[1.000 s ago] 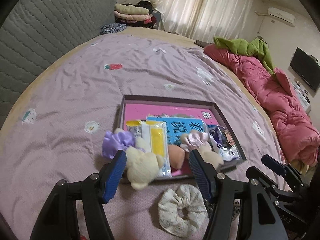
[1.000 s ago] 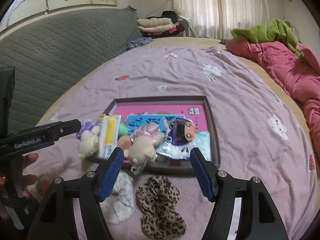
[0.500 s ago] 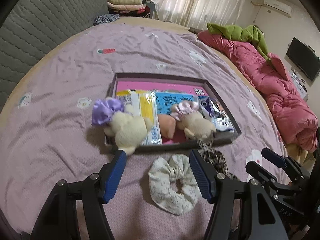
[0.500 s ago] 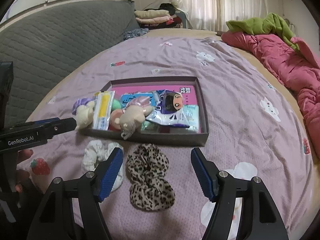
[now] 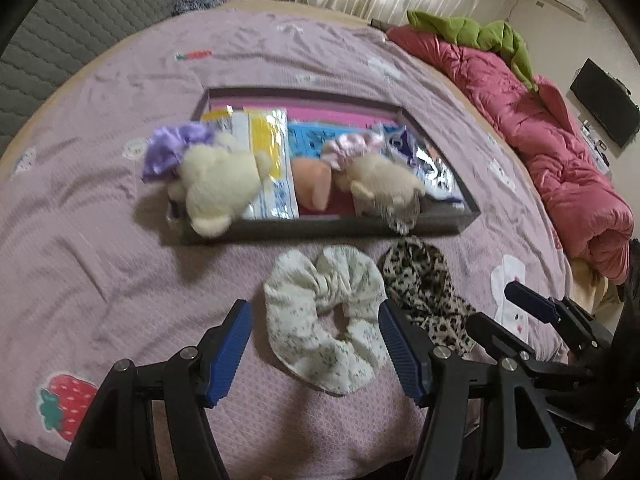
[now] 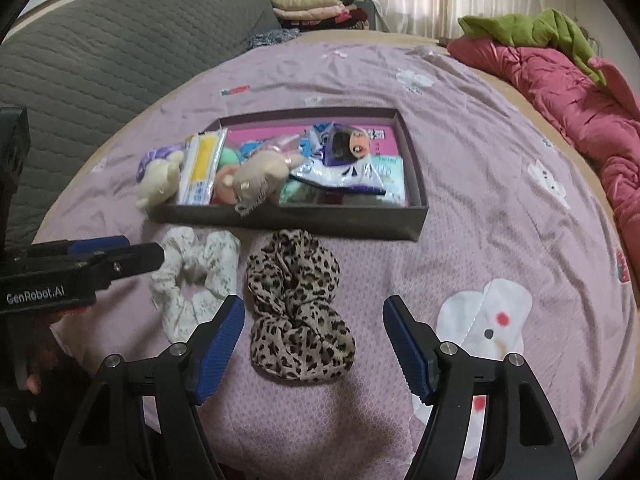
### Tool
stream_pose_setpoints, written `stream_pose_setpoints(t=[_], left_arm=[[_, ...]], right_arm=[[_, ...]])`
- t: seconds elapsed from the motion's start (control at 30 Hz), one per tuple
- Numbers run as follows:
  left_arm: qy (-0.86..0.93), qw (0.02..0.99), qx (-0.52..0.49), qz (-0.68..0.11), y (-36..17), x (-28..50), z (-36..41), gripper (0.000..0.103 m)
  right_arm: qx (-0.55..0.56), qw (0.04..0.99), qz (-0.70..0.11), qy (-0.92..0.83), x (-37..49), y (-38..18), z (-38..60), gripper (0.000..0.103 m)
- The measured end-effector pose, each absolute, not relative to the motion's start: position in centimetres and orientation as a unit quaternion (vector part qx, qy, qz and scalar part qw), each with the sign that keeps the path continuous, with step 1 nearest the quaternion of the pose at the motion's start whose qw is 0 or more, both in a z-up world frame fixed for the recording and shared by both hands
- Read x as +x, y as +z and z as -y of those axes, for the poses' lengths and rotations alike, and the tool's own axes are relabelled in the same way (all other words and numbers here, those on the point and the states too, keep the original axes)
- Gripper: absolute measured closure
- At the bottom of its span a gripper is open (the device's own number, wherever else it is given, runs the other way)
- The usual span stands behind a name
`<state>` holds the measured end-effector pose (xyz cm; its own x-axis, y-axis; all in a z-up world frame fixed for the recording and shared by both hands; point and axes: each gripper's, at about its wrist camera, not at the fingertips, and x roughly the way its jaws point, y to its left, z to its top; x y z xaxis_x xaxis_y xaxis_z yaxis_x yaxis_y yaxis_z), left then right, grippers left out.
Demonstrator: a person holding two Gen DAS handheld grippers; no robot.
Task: Organize soft objects
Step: 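Withdraw both tools from the box toward the two scrunchies, then grasp the white floral scrunchie with the left tool while the right tool grasps the leopard scrunchie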
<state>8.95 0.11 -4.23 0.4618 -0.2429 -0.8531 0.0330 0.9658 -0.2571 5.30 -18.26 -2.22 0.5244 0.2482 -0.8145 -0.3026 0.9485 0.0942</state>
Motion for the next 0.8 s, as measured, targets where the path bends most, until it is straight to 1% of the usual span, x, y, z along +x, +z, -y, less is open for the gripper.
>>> stream_pose_setpoints(t=[0.13,0.43,0.8], left_arm=[[-0.079,0.835,-0.105,-0.535,-5.9,9.3,0.4,0.038],[-0.098,0.824,-0.099,-0.549,-7.4,10.7,2.3,0.038],[-0.091,0.812,-0.066,-0.572,-9.6,12.4,4.3,0.038]], right_arm=[[-0.033,0.867,-0.470,0.162,5.4,-3.1,17.9,0.029],[-0.045,0.851,-0.496,0.164,6.4,-5.8,17.2,0.029],[-0.070,0.853,-0.492,0.157,7.5,-8.0,16.4,0.029]])
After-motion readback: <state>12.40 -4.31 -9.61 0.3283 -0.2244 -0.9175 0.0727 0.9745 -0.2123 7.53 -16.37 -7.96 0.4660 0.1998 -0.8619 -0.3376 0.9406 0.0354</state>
